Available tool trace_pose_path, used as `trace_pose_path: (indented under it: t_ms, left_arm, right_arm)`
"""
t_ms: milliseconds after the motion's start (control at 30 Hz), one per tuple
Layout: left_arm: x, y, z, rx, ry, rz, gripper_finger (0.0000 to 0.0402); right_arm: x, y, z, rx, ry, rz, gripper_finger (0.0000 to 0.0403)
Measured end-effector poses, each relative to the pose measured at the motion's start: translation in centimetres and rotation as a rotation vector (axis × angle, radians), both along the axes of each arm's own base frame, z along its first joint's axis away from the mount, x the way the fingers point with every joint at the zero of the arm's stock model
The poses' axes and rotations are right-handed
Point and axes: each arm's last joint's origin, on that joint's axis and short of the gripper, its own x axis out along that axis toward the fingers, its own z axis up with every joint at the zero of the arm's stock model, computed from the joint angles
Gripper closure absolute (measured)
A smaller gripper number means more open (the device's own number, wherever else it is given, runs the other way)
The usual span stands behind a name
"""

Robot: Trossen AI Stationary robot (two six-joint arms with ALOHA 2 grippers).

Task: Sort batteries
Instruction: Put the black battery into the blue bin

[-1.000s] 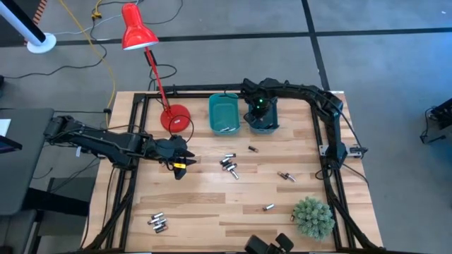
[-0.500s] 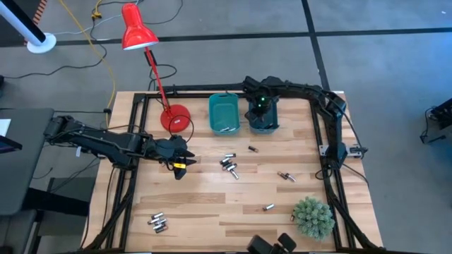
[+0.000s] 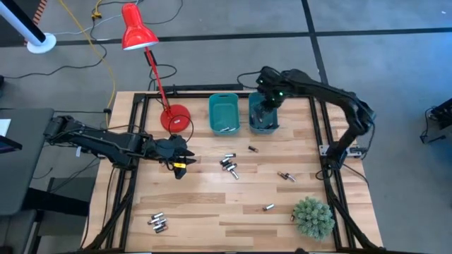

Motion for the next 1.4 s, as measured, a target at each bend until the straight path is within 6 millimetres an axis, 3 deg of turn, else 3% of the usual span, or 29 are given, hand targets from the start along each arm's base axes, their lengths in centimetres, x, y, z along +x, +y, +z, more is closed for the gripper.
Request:
trace_pose_path:
  t_ms: [167, 367, 567, 1100, 1400]
  left_arm:
    - [0.0, 0.0, 0.0, 0.000, 0.001, 0.001, 0.0271]
    - [0.0, 0.0, 0.0, 0.022, 0.004, -0.012, 0.0271]
    - [0.0, 0.0, 0.0, 0.061, 0.010, -0.040, 0.0271]
    - [0.0, 0.1, 0.0, 0.055, 0.009, -0.034, 0.0271]
    - [0.0, 0.1, 0.0, 0.054, 0.009, -0.033, 0.0271]
  right_arm:
    - [-0.6, 4.0, 0.1, -0.032, -0.096, 0.050, 0.0264]
    - [-0.7, 8.6, -2.7, -0.018, -0.164, 0.116, 0.0264]
    - [0.1, 11.7, -5.6, 0.012, -0.198, 0.155, 0.0262]
    - [2.8, 14.5, -11.6, 0.024, -0.077, 0.090, 0.0264]
    - [3.7, 15.0, -13.2, -0.094, -0.041, 0.076, 0.0264]
